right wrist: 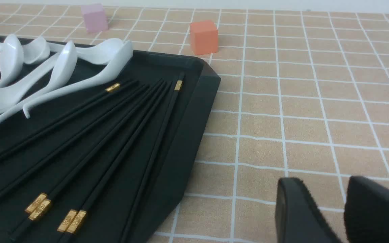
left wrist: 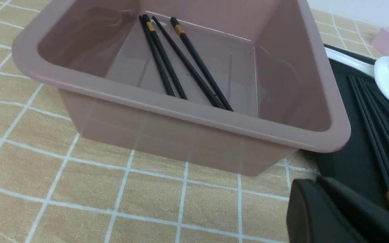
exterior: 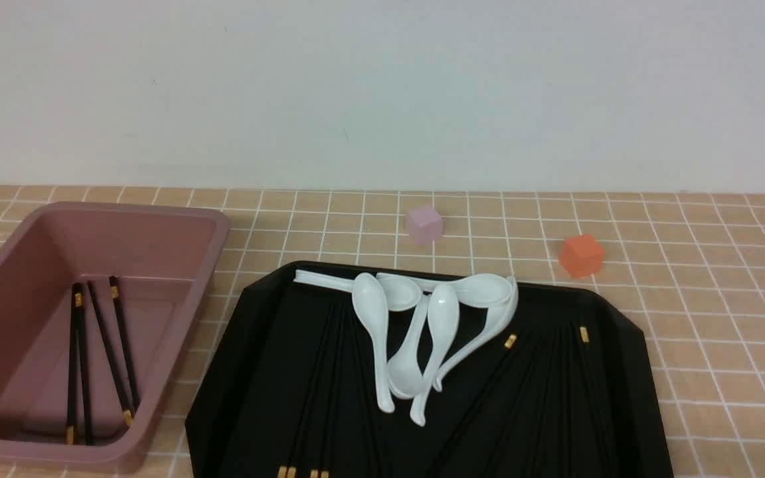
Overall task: On brown tablecloth take chopsticks from black tray and put them in box.
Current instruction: 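Reach over to the black tray and grasp a pair of chopsticks with the left gripper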
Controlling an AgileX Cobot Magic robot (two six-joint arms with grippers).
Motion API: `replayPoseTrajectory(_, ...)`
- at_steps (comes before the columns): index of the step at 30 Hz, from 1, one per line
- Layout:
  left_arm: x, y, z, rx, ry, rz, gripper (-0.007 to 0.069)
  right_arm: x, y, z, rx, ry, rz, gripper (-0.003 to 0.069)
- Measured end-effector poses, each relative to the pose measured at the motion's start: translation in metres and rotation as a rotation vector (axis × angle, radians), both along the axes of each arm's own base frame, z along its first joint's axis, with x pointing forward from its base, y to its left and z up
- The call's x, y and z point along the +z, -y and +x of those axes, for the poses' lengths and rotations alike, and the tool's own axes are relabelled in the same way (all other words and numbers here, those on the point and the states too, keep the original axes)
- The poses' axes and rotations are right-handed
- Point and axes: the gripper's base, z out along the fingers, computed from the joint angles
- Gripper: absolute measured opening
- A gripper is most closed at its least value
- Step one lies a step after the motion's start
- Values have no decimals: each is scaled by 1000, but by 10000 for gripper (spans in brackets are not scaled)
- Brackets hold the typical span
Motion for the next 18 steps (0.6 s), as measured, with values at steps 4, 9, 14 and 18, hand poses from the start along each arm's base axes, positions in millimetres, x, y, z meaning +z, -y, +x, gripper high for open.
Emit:
replayPoseTrajectory(4,0,0,0,0,0,0,38,0,0,0,0,0,0,240)
replayPoseTrajectory(9,0,0,0,0,0,0,40,0,0,0,0,0,0,240)
replayPoseTrajectory(14,0,0,0,0,0,0,41,0,0,0,0,0,0,240)
replayPoseTrajectory(18,0,0,0,0,0,0,48,0,0,0,0,0,0,240)
